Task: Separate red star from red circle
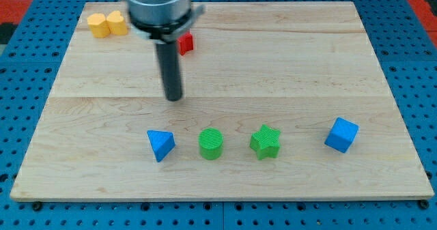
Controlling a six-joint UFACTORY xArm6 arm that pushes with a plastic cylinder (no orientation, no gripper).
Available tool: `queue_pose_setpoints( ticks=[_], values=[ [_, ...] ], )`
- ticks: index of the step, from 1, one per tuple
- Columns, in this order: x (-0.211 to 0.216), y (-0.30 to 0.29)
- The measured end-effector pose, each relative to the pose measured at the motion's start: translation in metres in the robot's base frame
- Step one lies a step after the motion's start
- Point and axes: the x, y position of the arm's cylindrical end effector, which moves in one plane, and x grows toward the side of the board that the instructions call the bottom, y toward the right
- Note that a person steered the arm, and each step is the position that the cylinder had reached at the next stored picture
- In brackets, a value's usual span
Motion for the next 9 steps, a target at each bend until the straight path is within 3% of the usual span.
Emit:
queue_pose_setpoints(
  ticks=[1, 3, 5, 7, 9],
  values=[
    [-0.001, -0.057],
    [-0.064, -0.041],
    [-0.081, 0.077],
    [-0.103, 0.036],
    [-0.154, -0.027]
  ],
)
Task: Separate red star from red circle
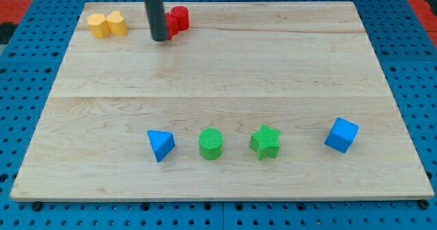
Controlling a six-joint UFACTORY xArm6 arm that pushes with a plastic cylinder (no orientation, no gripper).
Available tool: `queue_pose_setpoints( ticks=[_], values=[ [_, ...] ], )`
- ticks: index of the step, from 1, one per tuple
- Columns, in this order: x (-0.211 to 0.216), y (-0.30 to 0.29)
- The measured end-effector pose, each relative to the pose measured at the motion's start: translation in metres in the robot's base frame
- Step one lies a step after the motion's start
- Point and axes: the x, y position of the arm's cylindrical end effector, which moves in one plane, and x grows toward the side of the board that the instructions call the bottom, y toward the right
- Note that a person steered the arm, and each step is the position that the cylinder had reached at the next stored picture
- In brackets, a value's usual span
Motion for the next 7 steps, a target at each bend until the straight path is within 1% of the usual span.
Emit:
queue_pose_setpoints(
  ticks=[1, 2, 3, 4, 5, 6, 7],
  values=[
    [-0.01, -0.038],
    [-0.017, -0.041],
    [0.02, -0.031],
    [0.022, 0.023],
    [-0.004, 0.04],
    [-0.018, 0.006],
    [-0.015, -0.002]
  ],
)
